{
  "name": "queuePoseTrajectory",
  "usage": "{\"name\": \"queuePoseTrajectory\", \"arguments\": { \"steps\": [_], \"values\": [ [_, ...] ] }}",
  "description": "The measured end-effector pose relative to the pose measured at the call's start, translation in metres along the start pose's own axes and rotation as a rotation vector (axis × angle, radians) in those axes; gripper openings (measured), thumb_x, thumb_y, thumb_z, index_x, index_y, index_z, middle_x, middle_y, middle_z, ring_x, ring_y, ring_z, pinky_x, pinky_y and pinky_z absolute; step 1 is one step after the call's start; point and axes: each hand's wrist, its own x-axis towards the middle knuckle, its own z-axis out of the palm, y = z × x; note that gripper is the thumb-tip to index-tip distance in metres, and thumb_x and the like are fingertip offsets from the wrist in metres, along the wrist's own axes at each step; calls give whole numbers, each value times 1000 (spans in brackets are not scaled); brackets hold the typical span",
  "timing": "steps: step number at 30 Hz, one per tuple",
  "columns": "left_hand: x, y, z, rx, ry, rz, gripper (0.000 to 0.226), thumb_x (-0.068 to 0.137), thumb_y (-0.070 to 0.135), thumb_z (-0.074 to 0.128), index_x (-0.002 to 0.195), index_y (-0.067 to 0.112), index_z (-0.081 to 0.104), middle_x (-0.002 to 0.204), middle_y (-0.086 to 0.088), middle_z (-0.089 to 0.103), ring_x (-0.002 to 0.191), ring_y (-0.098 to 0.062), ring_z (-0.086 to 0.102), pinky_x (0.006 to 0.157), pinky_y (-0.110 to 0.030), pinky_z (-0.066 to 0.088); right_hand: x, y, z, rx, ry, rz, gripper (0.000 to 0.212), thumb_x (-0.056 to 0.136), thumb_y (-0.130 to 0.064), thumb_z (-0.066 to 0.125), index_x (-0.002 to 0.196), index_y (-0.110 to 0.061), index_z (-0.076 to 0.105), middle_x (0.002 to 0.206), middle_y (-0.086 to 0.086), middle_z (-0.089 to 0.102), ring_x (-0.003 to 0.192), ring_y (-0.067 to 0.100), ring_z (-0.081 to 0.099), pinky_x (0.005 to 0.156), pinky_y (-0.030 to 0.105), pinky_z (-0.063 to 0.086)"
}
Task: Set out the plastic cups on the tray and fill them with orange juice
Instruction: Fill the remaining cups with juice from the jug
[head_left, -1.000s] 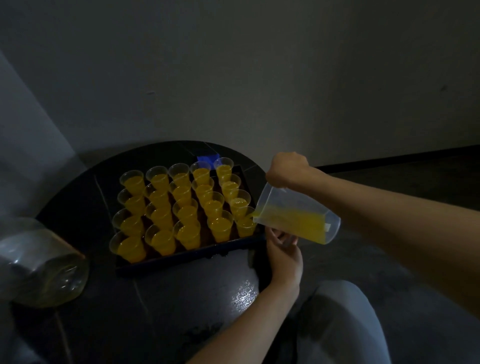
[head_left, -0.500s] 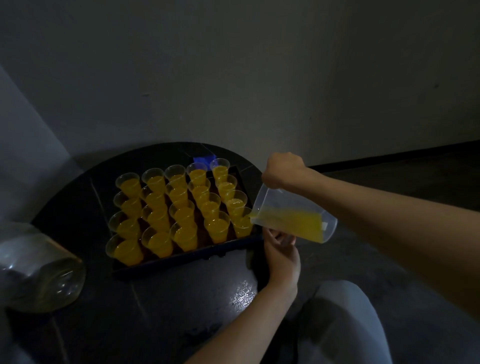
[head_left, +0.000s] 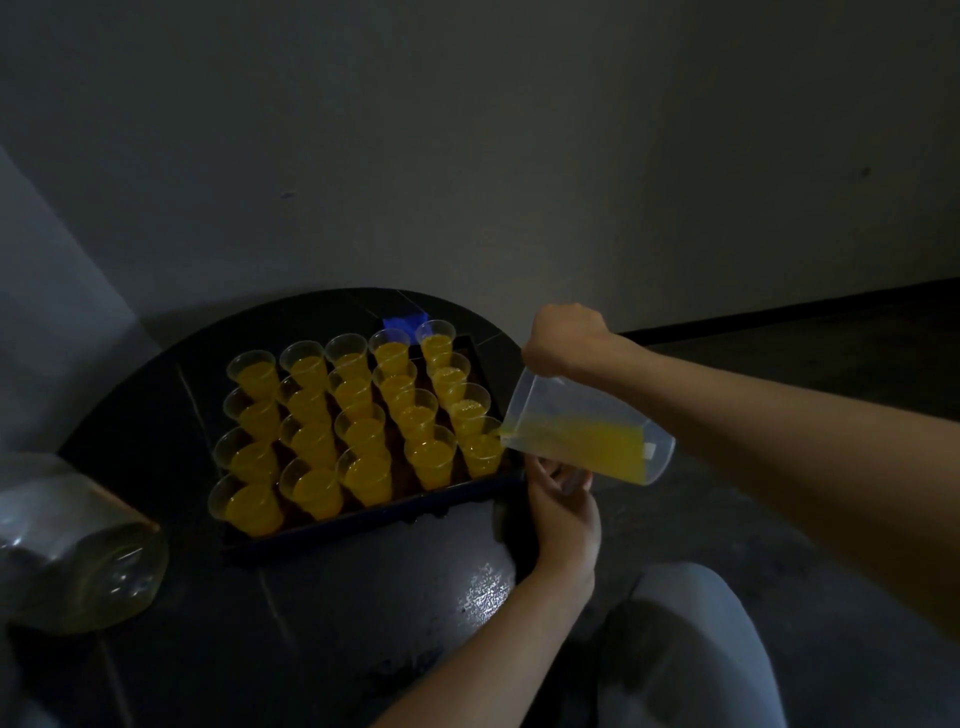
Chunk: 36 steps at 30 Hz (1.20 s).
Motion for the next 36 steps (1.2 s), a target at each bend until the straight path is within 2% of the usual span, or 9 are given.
{"name": "queuePoseTrajectory", "arguments": {
  "steps": [3,7,13,19,24,28,32,36],
  "values": [
    [-2,-1,0,-12,5,-13,22,109,13,46,117,21,64,101,5,76,96,-7,73,91,-27,54,2,2,1,4,0,16,25,95,-18,54,72,-10,48,71,5,49,59,16,47,47,25,34],
    [-2,-1,-3,7,-17,10,28,108,10,47,126,26,62,113,4,73,104,-6,70,82,-21,58,5,4,2,31,-3,28,27,95,-19,56,71,-12,46,72,4,50,59,15,48,45,24,33],
    [-2,-2,0,59,-3,17,28,107,10,51,124,29,62,110,9,74,102,-3,70,79,-20,58,6,2,0,26,0,33,24,94,-17,54,72,-11,49,71,5,52,58,15,49,45,24,34],
    [-4,-1,4,18,-5,11,24,108,14,49,125,25,62,114,3,72,101,-5,71,81,-21,56,8,2,-1,5,0,13,25,95,-17,53,71,-12,49,68,3,49,55,14,46,45,23,33],
    [-5,-3,0,22,-13,18,26,108,10,48,125,24,61,111,4,72,97,-2,71,73,-15,57,7,1,0,-7,-12,12,25,95,-18,53,72,-12,48,69,2,48,55,14,44,45,23,33],
    [-1,-3,-4,22,-15,28,30,108,5,45,119,27,63,104,9,74,97,-1,71,75,-16,57,9,1,2,-4,-11,33,26,95,-19,54,71,-12,48,69,3,50,56,14,46,45,24,33],
    [1,-3,-3,-5,-11,27,29,108,4,44,124,23,60,109,3,73,101,-6,71,76,-16,58,10,0,1,-6,-11,21,27,95,-19,54,70,-12,47,69,3,49,56,14,46,45,24,32],
    [4,-7,1,-36,2,45,24,107,9,48,124,18,61,113,-3,72,106,-12,70,88,-25,58,13,0,0,-5,-10,15,24,93,-16,53,70,-12,48,68,3,49,55,15,46,44,24,32]
  ]
}}
